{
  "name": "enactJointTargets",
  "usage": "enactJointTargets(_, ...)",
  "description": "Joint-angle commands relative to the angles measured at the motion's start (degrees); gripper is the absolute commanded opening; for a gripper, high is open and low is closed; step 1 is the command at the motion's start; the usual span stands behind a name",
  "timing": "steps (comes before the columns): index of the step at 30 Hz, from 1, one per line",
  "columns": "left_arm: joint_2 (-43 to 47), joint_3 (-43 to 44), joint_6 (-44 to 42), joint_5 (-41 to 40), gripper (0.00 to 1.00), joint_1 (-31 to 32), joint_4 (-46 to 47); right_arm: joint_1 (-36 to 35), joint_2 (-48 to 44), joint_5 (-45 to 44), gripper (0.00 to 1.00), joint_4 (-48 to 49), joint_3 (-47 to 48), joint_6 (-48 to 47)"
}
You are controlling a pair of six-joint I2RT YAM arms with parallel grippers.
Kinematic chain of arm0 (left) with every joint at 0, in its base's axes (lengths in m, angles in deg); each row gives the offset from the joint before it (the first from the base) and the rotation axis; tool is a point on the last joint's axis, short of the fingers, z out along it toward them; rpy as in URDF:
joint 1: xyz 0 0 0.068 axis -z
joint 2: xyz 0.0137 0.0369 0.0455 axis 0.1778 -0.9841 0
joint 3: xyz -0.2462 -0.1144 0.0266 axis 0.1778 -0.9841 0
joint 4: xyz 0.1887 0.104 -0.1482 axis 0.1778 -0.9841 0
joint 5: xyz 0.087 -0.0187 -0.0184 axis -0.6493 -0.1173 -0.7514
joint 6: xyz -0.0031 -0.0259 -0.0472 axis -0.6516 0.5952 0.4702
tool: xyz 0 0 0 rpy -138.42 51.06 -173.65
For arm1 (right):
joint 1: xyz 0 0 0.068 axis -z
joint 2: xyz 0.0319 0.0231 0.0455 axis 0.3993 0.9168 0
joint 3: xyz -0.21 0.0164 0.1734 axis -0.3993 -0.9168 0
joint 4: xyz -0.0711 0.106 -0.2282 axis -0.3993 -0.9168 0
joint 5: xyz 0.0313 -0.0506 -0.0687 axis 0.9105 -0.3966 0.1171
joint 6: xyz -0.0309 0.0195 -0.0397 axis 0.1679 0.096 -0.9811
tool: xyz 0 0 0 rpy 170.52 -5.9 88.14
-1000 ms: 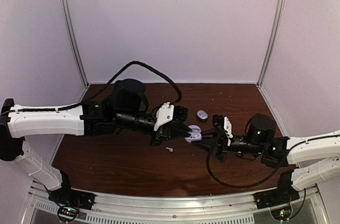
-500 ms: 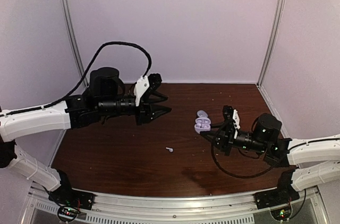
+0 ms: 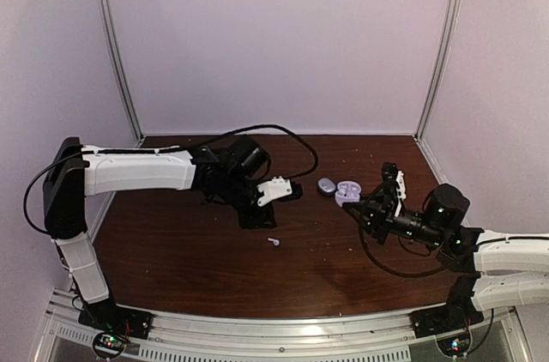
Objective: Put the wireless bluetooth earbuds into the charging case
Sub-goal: Pick up the right earbud from the center of the board.
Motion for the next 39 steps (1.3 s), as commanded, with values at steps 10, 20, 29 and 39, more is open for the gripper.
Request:
enactJointTargets(10, -13.31, 10.43, -12.3, -4.88, 0.38, 3.33, -12.92, 3.88, -9.14, -1.29, 0.0, -3.53, -2.27, 2.89)
enactJointTargets(20, -17.96, 14.26, -14.29, -7.98, 0.39, 3.5, -12.68, 4.02, -11.19, -1.64, 0.0, -3.73, -3.23, 2.84)
enactJointTargets(29, -20.32, 15.48, -15.87, -8.1, 0.36, 3.47, -12.67, 4.21, -12.81, -1.95, 0.0, -3.64, -4.5, 2.97)
enactJointTargets(39, -22.71, 16.38, -16.67, -8.69, 0.27, 3.52, -12.67, 4.36, -13.88, -2.03, 0.0, -4.57, -4.6, 2.7)
